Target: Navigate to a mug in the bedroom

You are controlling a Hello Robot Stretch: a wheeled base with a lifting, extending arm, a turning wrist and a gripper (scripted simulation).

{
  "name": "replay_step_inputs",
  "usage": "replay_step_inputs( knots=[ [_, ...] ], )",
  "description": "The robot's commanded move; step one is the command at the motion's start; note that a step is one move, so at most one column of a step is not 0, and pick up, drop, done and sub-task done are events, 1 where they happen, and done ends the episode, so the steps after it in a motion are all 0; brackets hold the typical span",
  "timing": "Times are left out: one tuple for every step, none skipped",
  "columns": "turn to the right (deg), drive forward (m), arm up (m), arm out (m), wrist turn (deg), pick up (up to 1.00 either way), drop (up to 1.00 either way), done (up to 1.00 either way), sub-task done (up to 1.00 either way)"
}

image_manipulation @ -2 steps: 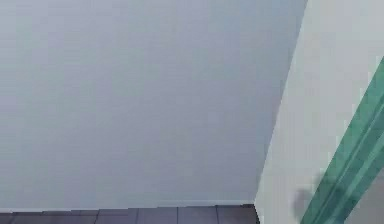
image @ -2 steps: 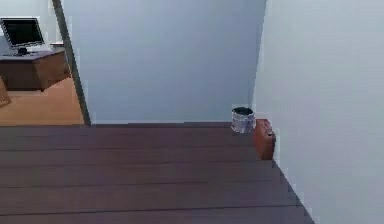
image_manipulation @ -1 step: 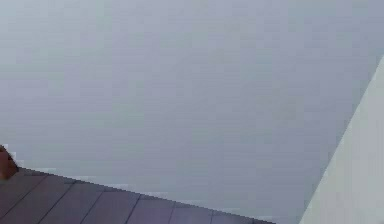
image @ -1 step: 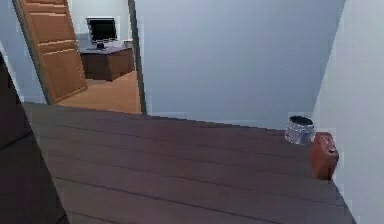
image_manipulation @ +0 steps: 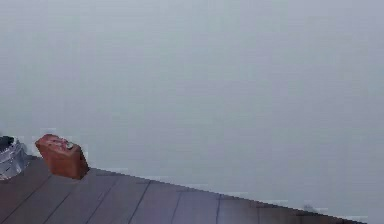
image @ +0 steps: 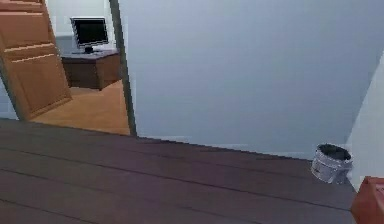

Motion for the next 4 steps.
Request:
replay_step_inputs(
  knots=[
    [0.0, 0.20, 0.00, 0.00, 0.0, 0.00, 0.00, 0.00, 0.00],
    [-33.0, 0.00, 0.00, 0.00, 0.0, 0.00, 0.00, 0.00, 0.00],
    [0.0, 1.00, 0.00, 0.00, 0.0, 0.00, 0.00, 0.00, 0.00],
    [0.0, 0.95, 0.00, 0.00, 0.0, 0.00, 0.00, 0.00, 0.00]
  ],
)
